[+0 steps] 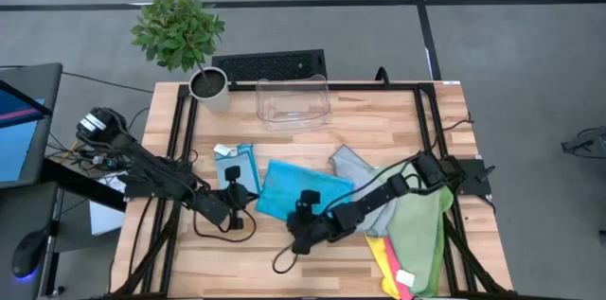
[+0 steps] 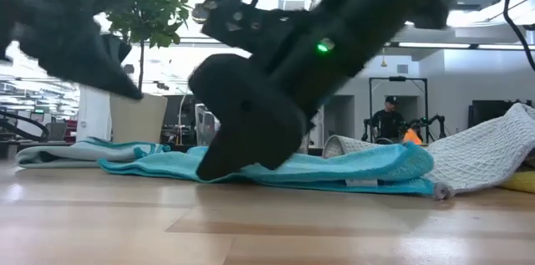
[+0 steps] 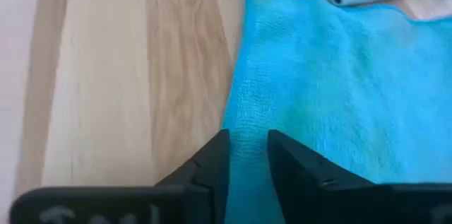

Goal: Fold microfiber towels
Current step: Fold the blue microfiber cloth

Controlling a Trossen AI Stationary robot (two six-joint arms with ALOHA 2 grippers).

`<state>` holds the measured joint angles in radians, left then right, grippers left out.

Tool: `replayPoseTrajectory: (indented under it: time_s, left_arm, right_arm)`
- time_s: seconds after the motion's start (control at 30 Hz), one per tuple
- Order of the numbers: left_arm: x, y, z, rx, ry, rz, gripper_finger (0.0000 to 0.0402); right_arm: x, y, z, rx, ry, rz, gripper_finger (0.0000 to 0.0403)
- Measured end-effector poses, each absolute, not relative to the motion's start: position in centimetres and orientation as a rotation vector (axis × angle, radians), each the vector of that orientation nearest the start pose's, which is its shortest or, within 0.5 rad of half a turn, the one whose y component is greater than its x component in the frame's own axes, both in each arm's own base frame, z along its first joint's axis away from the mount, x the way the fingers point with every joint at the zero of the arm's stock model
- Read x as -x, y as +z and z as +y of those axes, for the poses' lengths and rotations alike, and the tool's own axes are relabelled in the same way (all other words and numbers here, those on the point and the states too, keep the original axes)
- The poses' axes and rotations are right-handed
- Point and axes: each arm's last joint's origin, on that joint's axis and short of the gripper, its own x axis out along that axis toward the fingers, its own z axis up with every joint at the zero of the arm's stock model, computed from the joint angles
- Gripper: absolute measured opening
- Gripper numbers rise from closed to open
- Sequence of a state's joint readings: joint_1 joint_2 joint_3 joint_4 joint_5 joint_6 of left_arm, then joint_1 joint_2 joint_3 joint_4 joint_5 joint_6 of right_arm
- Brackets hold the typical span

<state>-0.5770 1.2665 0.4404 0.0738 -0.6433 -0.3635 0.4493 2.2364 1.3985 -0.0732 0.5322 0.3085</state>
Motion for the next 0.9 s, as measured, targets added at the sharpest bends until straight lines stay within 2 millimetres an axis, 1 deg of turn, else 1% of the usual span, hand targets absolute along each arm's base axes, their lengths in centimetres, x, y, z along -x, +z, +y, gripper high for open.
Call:
replayPoseTrajectory:
  time_s: [0.07,0.17,0.27,0.37,0.43,0.5,0.6,0.7,0.8,0.87,0.9]
  left_arm:
    - [-19.5,15.6,-10.6,-0.061,0.155,0.554,0.0]
    - [-20.3,14.7,-11.2,-0.065,0.117,0.544,0.0]
    - [-21.2,12.9,-11.9,-0.073,0.089,0.561,0.0]
    - [-21.6,10.5,-12.1,-0.1,0.11,0.625,0.0]
    - [-21.9,9.3,-12.2,-0.097,0.107,0.66,0.0]
    - [-22.3,8.6,-12.4,-0.092,0.13,0.668,0.0]
    - [-22.3,7.8,-12.4,-0.091,0.178,0.669,0.0]
    - [-22.3,7.8,-12.3,-0.089,0.186,0.669,0.0]
    - [-22.2,7.9,-12.3,-0.087,0.184,0.675,0.0]
    - [-22.1,8.0,-12.2,-0.07,0.18,0.684,0.0]
    - [-22.1,8.0,-12.2,-0.058,0.178,0.688,0.0]
  right_arm:
    - [-40.5,9.2,18.5,0.151,-0.226,0.751,0.0113]
    - [-40.3,9.1,18.7,0.155,-0.242,0.728,0.0106]
    - [-40.5,9.1,18.3,0.143,-0.255,0.725,0.0102]
    - [-40.7,9.1,17.9,0.135,-0.26,0.725,0.0101]
    - [-40.7,9.2,18.0,0.139,-0.256,0.723,0.0102]
    - [-40.5,10.2,18.2,0.152,-0.24,0.711,0.0102]
    - [-40.4,12.8,18.5,0.151,-0.216,0.656,0.0102]
    - [-40.2,14.7,18.1,0.187,-0.21,0.647,0.0102]
    - [-40.0,16.5,16.8,0.271,-0.251,0.647,0.0102]
    - [-40.4,17.2,15.4,0.303,-0.275,0.625,0.0102]
    - [-40.8,17.2,14.4,0.306,-0.273,0.616,0.0102]
